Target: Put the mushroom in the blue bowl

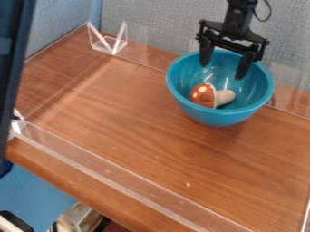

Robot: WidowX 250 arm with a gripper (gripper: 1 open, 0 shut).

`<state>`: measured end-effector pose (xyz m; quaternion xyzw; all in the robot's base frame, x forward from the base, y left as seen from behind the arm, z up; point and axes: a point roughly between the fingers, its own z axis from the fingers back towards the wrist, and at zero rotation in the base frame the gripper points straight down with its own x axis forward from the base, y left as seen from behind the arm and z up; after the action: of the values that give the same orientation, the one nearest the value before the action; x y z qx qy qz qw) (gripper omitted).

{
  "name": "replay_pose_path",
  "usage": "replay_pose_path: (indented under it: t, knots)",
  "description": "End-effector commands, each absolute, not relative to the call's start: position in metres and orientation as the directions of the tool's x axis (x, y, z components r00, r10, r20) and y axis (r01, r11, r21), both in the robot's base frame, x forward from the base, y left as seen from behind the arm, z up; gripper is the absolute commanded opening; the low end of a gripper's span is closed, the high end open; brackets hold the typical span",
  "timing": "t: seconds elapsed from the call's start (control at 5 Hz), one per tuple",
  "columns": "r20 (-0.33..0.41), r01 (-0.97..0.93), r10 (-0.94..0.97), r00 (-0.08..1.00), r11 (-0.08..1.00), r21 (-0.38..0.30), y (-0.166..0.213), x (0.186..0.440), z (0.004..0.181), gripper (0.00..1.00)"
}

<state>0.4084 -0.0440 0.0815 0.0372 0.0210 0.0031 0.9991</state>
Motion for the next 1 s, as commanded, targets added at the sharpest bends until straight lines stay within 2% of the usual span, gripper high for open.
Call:
replay_pose_path:
  t: [0.0, 0.2, 0.6, 0.8]
  knots:
    - [0.031, -0.034, 0.031, 0.999, 0.997, 0.07, -0.056, 0.417, 0.107, 1.0]
    - [0.026, -0.068, 0.066, 0.997, 0.995, 0.072, -0.064, 0.417, 0.106, 1.0]
    - [0.027, -0.137, 0.136, 0.99, 0.988, 0.072, -0.08, 0.412, 0.094, 1.0]
    - [0.03, -0.139, 0.137, 0.99, 0.988, 0.067, -0.065, 0.412, 0.094, 1.0]
